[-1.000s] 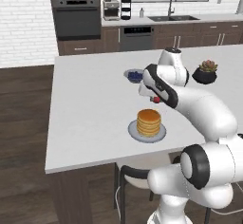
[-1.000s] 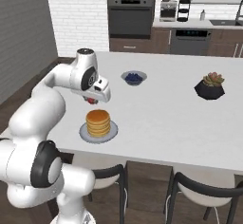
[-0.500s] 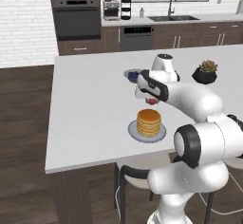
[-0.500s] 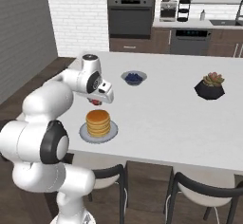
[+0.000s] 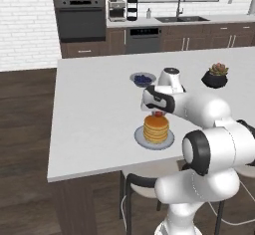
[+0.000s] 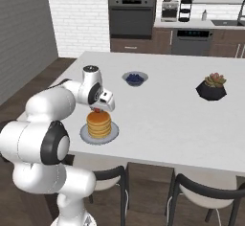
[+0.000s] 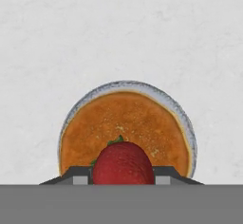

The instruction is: Take the strawberry from the fridge and place it on top of the pancake, located on the dining counter.

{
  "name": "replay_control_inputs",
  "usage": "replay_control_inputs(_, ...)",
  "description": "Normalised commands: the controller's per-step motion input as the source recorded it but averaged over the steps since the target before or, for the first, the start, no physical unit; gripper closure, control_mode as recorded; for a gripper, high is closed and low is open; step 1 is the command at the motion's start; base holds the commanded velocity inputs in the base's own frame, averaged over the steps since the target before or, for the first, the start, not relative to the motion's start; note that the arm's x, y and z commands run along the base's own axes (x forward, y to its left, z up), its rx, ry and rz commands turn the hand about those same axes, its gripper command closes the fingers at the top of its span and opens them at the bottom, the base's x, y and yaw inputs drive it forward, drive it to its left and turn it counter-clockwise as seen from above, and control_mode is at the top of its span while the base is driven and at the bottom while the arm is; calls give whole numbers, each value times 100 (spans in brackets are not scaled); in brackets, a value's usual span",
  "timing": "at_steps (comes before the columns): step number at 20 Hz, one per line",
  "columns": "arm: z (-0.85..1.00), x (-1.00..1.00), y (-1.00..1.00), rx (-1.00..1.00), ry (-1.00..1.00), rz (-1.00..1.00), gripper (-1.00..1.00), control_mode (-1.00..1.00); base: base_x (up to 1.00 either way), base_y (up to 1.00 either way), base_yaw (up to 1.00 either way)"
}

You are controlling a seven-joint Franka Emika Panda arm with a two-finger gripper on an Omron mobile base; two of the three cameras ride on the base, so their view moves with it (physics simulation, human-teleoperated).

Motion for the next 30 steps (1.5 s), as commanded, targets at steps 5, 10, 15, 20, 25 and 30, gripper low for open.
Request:
replay_control_inputs(5,-16,0,0,-2,-4,0,100,-100,0,0,0)
replay_control_inputs(10,-18,0,0,-1,-1,0,100,-100,0,0,0)
replay_control_inputs(15,-7,0,0,0,0,0,100,-100,0,0,0)
replay_control_inputs(20,-6,0,0,0,0,0,100,-100,0,0,0)
replay_control_inputs(25,-7,0,0,0,0,0,-100,-100,0,0,0)
replay_control_inputs(30,0,-11,0,0,0,0,-100,-100,0,0,0)
